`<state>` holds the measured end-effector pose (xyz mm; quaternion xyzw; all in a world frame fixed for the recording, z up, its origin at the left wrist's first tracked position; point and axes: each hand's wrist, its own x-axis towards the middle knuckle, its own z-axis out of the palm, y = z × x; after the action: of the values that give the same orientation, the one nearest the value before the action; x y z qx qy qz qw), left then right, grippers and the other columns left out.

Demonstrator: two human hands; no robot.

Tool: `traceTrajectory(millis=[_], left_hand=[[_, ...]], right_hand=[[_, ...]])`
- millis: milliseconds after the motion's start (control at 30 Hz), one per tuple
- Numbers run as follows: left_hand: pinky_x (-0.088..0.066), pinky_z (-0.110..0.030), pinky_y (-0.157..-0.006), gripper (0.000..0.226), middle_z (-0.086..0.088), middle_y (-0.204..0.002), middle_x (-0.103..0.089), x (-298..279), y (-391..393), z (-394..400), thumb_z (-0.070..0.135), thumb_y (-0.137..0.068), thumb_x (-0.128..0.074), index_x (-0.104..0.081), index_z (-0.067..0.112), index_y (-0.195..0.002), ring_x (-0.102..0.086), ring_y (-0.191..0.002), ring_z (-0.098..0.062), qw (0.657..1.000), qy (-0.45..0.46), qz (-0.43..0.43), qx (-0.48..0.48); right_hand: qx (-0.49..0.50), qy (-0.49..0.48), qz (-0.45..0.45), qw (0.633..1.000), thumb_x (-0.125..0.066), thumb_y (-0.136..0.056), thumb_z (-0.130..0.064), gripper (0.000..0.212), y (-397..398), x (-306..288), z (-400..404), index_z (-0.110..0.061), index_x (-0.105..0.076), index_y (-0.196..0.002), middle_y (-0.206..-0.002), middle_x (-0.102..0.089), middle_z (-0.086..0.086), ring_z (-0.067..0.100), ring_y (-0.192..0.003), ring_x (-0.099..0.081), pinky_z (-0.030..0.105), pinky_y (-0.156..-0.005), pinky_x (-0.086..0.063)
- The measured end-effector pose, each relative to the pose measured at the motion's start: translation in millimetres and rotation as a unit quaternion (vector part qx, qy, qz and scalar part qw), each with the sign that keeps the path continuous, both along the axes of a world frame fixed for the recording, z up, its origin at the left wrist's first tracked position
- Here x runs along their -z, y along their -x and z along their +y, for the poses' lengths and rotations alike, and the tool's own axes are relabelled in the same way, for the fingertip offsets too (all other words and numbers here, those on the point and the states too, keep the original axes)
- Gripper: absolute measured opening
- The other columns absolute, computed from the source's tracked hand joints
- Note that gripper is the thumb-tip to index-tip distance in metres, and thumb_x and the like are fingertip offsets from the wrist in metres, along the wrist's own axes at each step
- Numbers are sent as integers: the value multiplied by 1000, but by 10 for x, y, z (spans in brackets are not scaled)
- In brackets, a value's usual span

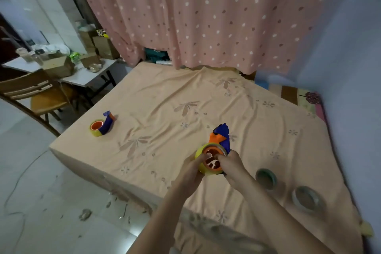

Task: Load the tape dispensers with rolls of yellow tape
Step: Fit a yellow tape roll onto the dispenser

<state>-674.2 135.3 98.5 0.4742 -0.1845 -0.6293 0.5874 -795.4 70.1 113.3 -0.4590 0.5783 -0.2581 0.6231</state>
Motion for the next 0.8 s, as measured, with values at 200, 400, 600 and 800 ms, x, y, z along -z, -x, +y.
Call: traceTrajectory(millis=[200,400,600,800], left_hand=[[-48,-52,-107,40,-19,-125,-70,67,-877,9,18,-86,-68,-69,5,-124,-68,-116,-34,1000,3,-5,21],[-53,-42,-103,47,-6,-122,-75,90,-1964,80,37,-81,-76,-70,18,-123,-71,-115,-23,995,-23,-41,90],[-54,-43,-104,49,-8,-115,-76,164,-2629,154,35,-82,-78,-64,12,-122,-71,-114,-25,990,-48,-41,123],[-54,-46,-105,53,-7,-122,-74,172,-2826,157,40,-84,-78,-62,15,-128,-70,-116,-24,989,-54,-72,116]], right_hand=[[10,19,9,1000,-54,-86,-8,17,-898,25,10,-14,-69,-92,-77,-75,5,21,-67,-73,28,-55,-56],[54,10,18,998,-52,-86,-5,25,-1889,134,85,-13,-68,-102,-92,-75,10,25,-80,-73,43,-79,-62],[91,-15,24,995,-58,-87,-4,16,-2475,198,230,-15,-69,-92,-72,-73,1,10,-54,-71,21,-49,-52],[64,-40,24,997,-71,-81,-10,21,-2682,257,126,-11,-64,-101,-78,-75,3,13,-63,-73,21,-50,-52]])
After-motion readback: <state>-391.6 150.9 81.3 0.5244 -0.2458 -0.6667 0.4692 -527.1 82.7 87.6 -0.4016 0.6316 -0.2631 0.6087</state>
